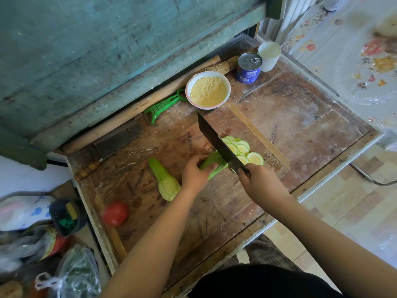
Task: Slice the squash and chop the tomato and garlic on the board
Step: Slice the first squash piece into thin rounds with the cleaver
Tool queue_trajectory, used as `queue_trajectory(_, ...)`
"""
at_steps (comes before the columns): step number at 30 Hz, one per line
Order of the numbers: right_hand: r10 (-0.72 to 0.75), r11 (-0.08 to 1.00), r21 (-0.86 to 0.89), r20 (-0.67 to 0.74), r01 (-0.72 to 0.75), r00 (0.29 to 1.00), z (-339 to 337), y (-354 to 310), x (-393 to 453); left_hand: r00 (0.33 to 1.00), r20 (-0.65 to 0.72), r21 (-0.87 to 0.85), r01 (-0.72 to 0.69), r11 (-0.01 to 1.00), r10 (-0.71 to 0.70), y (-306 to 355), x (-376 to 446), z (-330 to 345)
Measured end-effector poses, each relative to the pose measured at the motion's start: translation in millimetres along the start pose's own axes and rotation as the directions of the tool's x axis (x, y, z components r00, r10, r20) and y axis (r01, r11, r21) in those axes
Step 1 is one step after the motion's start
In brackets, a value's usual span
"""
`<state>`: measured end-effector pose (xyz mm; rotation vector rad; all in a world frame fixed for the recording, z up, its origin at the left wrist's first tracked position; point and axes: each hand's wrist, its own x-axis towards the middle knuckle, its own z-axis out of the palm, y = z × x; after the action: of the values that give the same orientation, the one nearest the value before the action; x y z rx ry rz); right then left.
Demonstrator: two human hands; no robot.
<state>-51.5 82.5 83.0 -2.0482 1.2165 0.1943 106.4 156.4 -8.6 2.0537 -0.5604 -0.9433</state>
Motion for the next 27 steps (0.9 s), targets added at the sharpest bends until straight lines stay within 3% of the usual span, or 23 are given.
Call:
queue_trajectory(12,-0.037,0.999,0.002,-0.049,0.037,0.998,0.4,-1.1,-3.7,0.999,-0.041,0.035,0.005,0.999,-0.004,2.4,-3.0,1.1)
queue_trajectory(21,-0.036,0.999,-0.014,-0.026,0.035,0.999,0.2,-1.6,-2.6,0.991,-0.128,0.132,0.064,0.989,-0.047,11.7,-2.0,11.4)
queue_trajectory(27,-0.017,1.0,-0.007,0.003,0.017,1.0,2.1,-0.5,-0.6,0.989,-0.125,0.106,0.087,0.991,-0.074,9.7,-0.7,13.5)
